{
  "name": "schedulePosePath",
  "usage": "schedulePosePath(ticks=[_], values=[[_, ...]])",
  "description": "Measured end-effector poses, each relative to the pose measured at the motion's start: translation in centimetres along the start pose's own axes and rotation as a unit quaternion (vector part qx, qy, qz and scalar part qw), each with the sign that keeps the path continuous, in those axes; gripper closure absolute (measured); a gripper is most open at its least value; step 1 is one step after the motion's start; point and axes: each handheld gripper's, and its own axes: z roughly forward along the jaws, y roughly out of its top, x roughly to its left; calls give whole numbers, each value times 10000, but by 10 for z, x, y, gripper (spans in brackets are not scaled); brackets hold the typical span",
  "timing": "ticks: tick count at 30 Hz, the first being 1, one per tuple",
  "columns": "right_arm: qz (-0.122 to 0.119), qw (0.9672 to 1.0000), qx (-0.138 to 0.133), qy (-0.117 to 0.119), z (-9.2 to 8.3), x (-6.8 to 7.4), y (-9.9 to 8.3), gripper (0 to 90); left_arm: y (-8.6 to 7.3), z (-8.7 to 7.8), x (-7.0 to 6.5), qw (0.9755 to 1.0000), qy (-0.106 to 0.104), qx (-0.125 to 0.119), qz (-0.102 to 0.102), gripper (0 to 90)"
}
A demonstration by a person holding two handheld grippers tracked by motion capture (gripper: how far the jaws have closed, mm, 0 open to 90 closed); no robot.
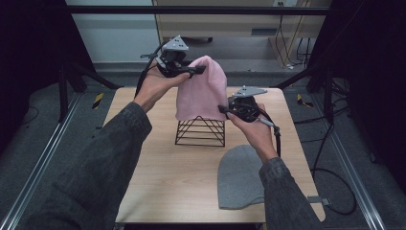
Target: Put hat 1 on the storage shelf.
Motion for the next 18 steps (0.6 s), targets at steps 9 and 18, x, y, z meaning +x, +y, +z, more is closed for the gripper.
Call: schedulePosePath(ticks=[9, 18], values=[[-154, 9995, 257, 69, 5, 9, -12, 683, -13, -1, -10, 9997, -80, 105, 189, 722], [-132, 9990, 410, 80, 4, 11, -13, 559, -36, -6, -16, 9998, -102, 51, -140, 737]])
